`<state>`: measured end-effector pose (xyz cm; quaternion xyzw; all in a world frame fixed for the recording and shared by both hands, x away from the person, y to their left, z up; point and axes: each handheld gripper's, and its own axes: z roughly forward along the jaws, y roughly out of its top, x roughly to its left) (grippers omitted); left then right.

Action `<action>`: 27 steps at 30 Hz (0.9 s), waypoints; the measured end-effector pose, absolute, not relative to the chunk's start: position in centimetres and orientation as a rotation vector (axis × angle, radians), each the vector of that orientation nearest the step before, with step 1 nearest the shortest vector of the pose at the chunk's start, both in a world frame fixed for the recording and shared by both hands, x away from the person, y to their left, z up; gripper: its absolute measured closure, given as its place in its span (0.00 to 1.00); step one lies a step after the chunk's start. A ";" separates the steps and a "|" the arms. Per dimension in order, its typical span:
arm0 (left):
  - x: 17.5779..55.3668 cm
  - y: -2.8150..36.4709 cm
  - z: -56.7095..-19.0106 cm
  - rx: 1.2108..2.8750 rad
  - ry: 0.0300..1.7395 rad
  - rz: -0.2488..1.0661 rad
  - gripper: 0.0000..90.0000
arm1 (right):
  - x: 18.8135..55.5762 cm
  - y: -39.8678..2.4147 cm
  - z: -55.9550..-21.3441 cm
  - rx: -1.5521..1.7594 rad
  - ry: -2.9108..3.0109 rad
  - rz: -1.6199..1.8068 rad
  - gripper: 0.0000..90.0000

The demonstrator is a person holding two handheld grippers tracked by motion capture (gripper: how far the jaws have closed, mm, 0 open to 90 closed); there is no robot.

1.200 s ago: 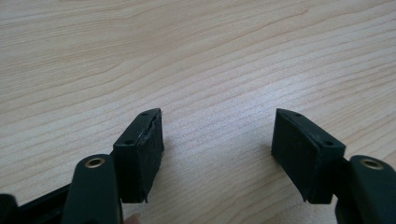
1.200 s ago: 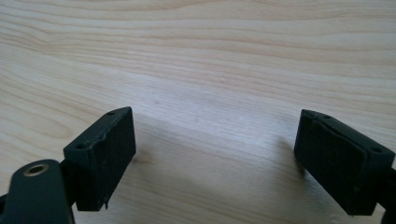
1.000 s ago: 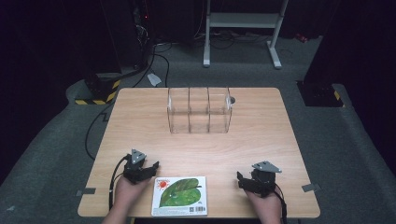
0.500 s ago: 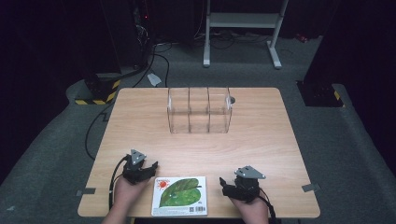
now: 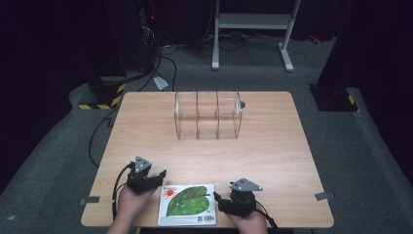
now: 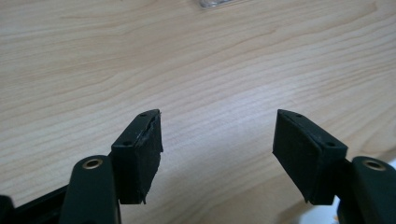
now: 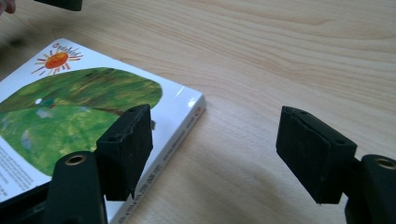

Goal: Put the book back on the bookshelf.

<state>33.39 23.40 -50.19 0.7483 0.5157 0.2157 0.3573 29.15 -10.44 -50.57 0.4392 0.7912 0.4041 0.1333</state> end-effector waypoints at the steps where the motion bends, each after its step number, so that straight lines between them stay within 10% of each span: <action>1: 33.3 23.4 -50.1 1.929 1.334 0.539 0.36 | 29.0 -10.3 -50.6 1.269 2.298 1.173 0.31; 27: 25.5 20.2 -51.7 1.965 1.338 0.330 0.32 | 27.8 -8.2 -51.9 1.295 2.456 1.188 0.36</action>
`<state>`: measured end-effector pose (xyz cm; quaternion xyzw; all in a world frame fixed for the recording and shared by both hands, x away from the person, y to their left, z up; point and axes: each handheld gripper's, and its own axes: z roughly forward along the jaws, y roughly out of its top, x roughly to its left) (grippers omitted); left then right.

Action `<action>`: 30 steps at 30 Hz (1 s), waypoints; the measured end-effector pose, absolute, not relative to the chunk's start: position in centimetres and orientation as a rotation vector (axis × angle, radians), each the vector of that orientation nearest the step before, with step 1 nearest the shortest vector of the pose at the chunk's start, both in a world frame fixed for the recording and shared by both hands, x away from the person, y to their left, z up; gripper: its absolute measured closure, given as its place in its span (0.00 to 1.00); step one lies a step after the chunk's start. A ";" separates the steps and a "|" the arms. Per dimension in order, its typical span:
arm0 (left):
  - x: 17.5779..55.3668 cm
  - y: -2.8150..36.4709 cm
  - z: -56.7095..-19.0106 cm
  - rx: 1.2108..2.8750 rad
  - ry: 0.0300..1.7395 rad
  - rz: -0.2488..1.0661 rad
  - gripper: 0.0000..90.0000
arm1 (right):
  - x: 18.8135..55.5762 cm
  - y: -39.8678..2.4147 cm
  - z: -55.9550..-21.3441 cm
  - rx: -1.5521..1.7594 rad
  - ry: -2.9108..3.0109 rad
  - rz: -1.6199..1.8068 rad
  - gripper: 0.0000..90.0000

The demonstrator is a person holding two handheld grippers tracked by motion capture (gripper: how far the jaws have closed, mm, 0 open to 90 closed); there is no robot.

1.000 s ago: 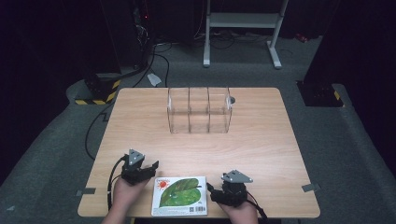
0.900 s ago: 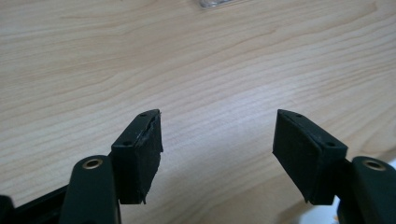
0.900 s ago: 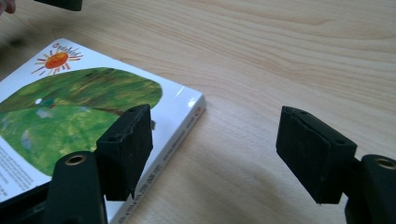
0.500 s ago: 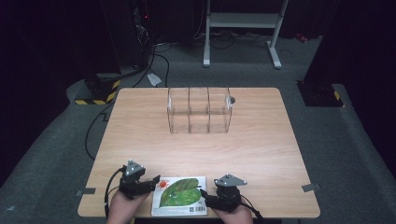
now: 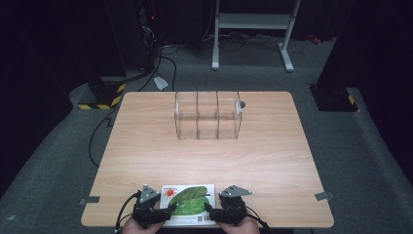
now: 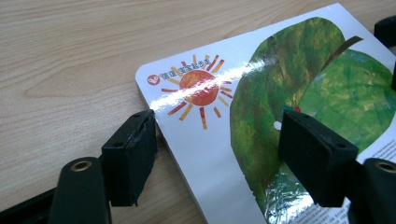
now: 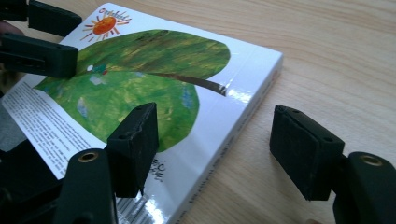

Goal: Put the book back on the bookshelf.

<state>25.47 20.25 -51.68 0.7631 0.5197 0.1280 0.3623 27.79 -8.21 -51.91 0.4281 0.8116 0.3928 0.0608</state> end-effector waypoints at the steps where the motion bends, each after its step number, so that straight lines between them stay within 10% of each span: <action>1: 25.5 20.2 -51.7 1.963 1.337 0.331 0.32 | 27.7 -8.1 -51.9 1.301 2.455 1.192 0.36; 30: 29.1 17.2 -52.1 1.920 1.300 0.350 0.38 | 29.4 -9.5 -51.6 1.384 2.317 1.123 0.46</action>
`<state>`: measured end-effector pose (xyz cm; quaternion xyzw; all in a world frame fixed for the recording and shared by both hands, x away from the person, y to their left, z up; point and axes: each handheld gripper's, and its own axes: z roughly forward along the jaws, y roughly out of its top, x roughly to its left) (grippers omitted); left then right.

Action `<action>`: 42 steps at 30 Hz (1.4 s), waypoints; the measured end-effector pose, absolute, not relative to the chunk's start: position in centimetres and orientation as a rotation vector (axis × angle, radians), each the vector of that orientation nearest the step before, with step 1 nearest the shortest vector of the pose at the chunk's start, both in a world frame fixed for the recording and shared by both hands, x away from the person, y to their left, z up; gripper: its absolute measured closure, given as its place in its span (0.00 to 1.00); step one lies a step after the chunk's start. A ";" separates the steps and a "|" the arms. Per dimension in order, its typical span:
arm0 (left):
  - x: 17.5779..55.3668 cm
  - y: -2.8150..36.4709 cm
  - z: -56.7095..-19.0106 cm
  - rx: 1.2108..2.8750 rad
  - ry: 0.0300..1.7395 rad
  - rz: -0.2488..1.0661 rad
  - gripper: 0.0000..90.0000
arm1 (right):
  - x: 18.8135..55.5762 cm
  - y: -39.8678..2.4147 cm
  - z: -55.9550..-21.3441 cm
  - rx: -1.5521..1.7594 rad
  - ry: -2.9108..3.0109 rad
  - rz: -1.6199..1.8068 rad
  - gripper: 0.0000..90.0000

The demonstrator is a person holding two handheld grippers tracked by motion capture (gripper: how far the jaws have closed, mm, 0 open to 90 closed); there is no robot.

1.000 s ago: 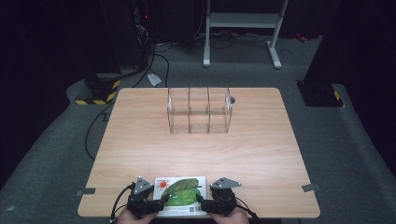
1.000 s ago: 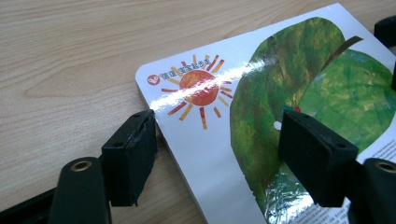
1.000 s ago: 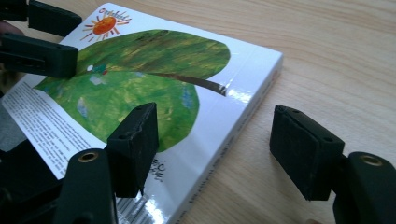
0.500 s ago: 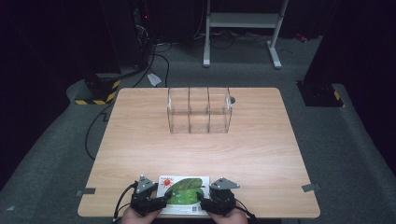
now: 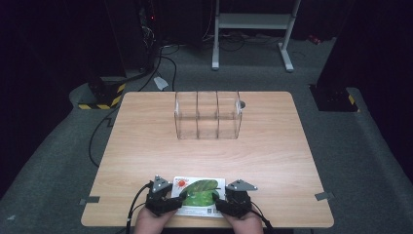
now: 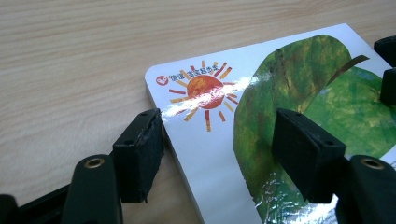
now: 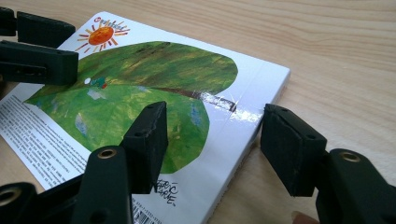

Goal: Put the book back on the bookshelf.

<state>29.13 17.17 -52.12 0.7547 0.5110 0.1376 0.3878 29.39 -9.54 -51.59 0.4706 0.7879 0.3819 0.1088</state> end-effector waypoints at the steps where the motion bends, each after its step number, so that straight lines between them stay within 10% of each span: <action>1: 29.4 17.0 -52.2 1.913 1.302 0.351 0.38 | 29.6 -9.6 -51.6 1.382 2.309 1.122 0.46; 29: 35.8 14.3 -52.3 1.894 1.291 0.374 0.40 | 36.4 -11.1 -51.2 1.472 2.198 1.037 0.46; 42: 31.6 16.3 -52.5 1.870 1.280 0.341 0.36 | 31.0 -12.3 -50.7 1.452 2.197 1.123 0.32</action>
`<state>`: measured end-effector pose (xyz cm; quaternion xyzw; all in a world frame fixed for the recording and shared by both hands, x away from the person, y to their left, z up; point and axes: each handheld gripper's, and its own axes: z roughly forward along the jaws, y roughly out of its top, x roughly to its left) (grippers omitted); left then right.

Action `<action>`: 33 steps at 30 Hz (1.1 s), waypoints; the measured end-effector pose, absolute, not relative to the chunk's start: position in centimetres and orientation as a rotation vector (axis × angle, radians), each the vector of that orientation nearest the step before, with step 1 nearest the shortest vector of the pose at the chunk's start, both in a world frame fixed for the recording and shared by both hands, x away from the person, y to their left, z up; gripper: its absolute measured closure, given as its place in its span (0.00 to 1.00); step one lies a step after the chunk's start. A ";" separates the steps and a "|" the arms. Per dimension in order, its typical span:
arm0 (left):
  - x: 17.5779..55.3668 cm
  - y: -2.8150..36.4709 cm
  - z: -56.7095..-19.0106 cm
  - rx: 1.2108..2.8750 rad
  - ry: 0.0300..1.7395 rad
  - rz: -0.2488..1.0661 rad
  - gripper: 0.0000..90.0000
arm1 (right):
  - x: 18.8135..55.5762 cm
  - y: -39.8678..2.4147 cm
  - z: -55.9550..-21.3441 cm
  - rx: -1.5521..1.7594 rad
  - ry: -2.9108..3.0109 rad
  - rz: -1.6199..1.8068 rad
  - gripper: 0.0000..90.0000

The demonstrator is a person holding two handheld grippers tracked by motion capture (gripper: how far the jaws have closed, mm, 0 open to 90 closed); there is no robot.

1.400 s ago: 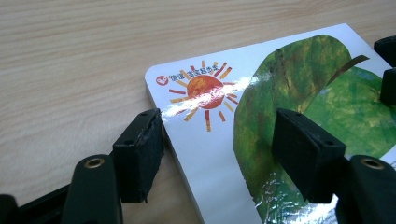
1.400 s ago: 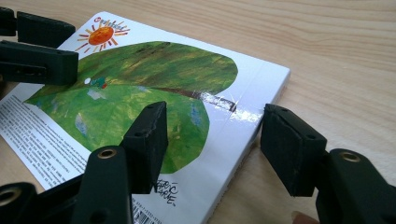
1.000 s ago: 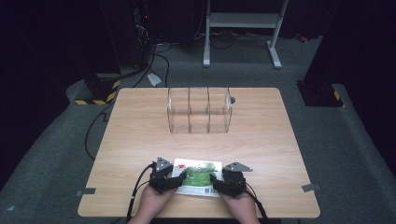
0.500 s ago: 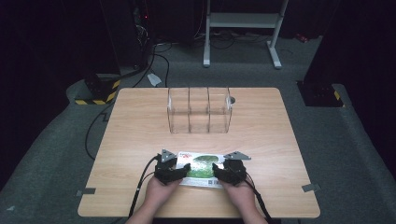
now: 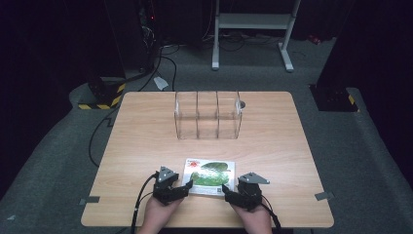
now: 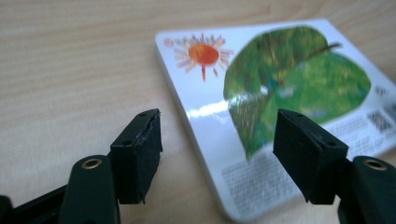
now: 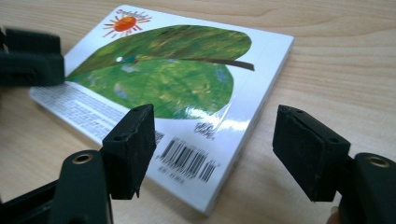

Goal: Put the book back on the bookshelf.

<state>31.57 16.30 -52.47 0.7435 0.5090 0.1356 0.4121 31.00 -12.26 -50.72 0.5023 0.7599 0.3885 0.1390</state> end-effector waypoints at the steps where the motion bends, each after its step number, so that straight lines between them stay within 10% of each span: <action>1: 31.6 16.3 -52.3 1.870 1.278 0.323 0.36 | 30.7 -12.3 -50.7 1.450 2.195 1.126 0.32; 33: 31.4 15.2 -52.2 1.891 1.274 0.349 0.41 | 31.3 -10.7 -51.8 1.416 2.296 1.051 0.24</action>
